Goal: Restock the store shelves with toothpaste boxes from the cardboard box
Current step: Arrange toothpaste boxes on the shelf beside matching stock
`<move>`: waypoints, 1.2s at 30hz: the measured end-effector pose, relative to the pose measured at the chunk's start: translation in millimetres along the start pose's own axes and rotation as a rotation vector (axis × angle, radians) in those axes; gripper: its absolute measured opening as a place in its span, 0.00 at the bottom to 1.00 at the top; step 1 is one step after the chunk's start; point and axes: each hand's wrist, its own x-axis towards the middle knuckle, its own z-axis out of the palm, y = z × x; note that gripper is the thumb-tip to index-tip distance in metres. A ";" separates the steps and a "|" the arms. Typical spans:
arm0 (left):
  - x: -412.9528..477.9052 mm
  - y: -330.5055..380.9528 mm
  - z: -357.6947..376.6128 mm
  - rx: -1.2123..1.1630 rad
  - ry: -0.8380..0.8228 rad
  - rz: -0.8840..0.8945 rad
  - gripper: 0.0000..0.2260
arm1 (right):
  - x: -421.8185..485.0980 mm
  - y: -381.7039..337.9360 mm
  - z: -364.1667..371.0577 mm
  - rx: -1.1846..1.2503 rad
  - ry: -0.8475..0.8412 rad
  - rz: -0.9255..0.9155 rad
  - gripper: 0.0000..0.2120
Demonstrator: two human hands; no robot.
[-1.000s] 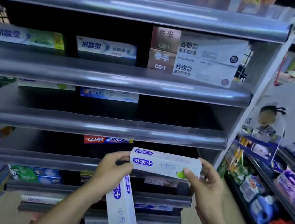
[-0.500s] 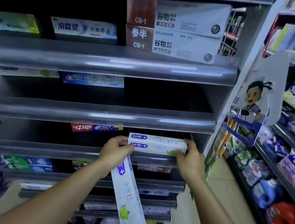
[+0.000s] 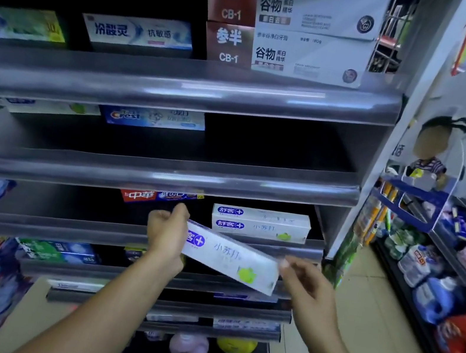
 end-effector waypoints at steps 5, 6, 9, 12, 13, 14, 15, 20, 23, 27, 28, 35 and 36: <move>-11.4 3.5 19.1 -0.115 -0.076 -0.083 0.10 | 4.8 -16.5 9.5 0.146 0.070 -0.036 0.13; -13.1 4.0 21.5 -0.139 -0.123 -0.059 0.13 | 10.5 -21.1 8.1 0.151 0.113 -0.028 0.15; -16.2 3.8 26.6 -0.076 -0.219 0.077 0.15 | 30.5 -34.2 3.2 0.151 0.186 -0.018 0.19; -13.8 2.5 27.4 0.025 -0.192 0.171 0.10 | 51.6 -44.2 -0.9 0.090 0.200 -0.047 0.18; -12.6 2.0 27.8 0.033 -0.195 0.193 0.08 | 58.3 -46.3 -2.2 0.081 0.194 -0.062 0.16; -11.4 1.8 28.5 0.032 -0.208 0.216 0.07 | 63.8 -47.8 -3.5 0.067 0.188 -0.077 0.13; -9.6 1.8 29.7 0.028 -0.230 0.245 0.07 | 70.0 -47.5 -5.3 0.035 0.184 -0.103 0.10; 4.2 0.9 37.7 0.209 -0.326 0.369 0.09 | 96.4 -35.4 -11.3 -0.211 0.218 -0.147 0.06; 13.7 -6.7 35.6 0.326 -0.281 0.428 0.11 | 100.9 -21.2 -14.2 -0.334 0.195 -0.113 0.14; 20.9 -12.3 31.0 0.402 -0.195 0.506 0.16 | 98.9 -10.7 -18.0 -0.325 0.183 -0.110 0.18; 21.9 -12.2 31.4 0.421 -0.184 0.521 0.16 | 99.2 -10.4 -18.0 -0.332 0.177 -0.112 0.18; 23.0 -13.1 23.6 0.498 -0.189 0.639 0.16 | 104.4 -4.7 -14.4 -0.327 0.193 -0.122 0.12; 24.1 -15.1 22.9 0.491 -0.173 0.649 0.15 | 106.0 -3.9 -13.6 -0.324 0.207 -0.116 0.12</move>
